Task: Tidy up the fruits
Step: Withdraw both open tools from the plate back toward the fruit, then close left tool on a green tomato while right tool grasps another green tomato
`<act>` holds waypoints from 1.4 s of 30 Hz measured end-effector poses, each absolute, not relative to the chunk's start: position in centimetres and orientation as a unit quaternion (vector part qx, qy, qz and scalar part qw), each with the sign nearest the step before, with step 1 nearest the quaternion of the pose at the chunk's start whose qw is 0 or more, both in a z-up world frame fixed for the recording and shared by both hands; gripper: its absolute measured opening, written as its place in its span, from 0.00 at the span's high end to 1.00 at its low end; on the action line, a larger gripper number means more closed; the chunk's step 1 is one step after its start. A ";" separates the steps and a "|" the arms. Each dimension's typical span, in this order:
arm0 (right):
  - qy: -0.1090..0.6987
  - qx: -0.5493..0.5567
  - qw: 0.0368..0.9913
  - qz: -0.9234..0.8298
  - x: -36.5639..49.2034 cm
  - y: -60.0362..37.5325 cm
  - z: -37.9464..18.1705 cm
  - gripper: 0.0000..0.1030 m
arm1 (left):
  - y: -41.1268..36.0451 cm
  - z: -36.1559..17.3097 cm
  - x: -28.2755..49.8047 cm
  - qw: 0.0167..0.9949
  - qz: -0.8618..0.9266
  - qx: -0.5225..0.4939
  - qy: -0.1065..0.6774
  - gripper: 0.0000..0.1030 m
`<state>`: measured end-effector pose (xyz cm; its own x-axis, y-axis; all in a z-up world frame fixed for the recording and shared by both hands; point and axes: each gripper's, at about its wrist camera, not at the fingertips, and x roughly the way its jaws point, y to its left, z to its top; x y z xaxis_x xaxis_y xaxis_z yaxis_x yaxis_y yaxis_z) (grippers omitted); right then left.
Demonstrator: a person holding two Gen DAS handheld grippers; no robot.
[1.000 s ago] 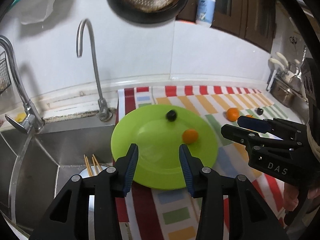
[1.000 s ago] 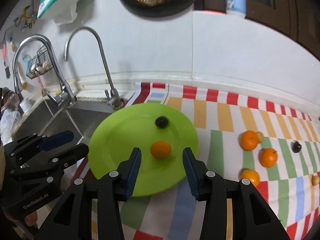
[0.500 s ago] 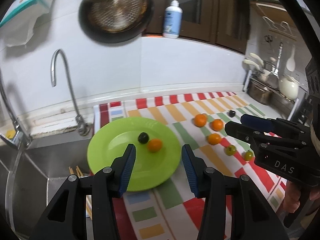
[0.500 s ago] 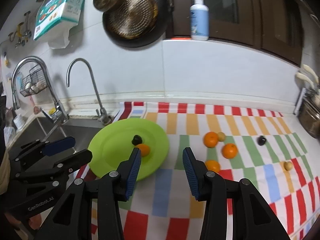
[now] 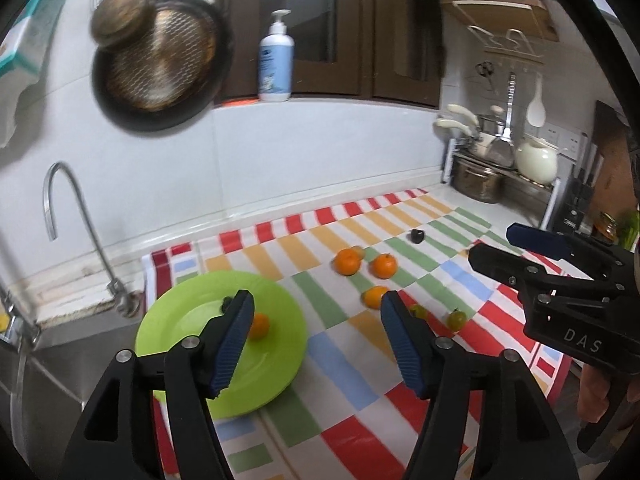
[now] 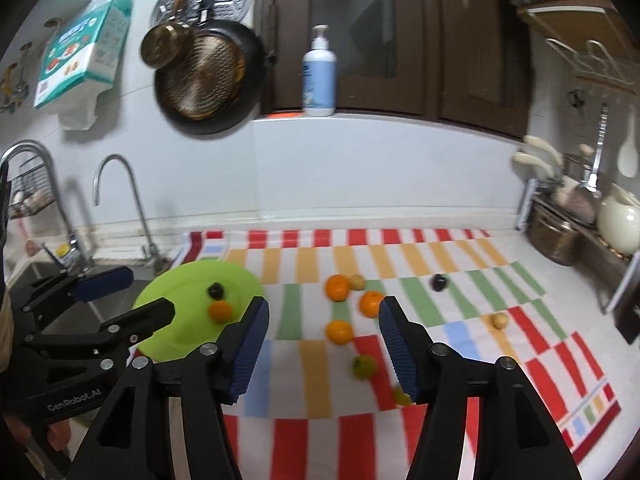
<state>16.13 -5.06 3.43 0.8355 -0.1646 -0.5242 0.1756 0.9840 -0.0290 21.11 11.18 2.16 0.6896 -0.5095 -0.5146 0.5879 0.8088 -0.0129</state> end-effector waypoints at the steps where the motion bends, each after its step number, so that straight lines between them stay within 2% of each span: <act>1: 0.272 0.014 0.957 -0.095 15.9 -5.4 3.4 0.43 | 10.8 2.2 21.0 0.915 -0.305 0.080 0.253 0.34; 10: 0.275 0.027 0.950 -0.146 13.8 -8.4 2.5 0.43 | 7.3 1.7 20.8 0.898 -0.353 0.105 0.242 0.27; 21: 0.295 0.027 0.937 -0.188 13.1 -10.1 0.6 0.43 | 4.1 0.0 21.3 0.871 -0.412 0.155 0.218 0.27; 36: 0.363 0.036 0.914 -0.179 14.9 -11.9 -4.4 0.43 | 0.4 -4.0 23.2 0.821 -0.475 0.213 0.233 0.27; 42: 0.388 0.045 0.906 -0.165 16.2 -12.8 -6.7 0.44 | -1.6 -6.4 24.8 0.796 -0.490 0.234 0.268 0.36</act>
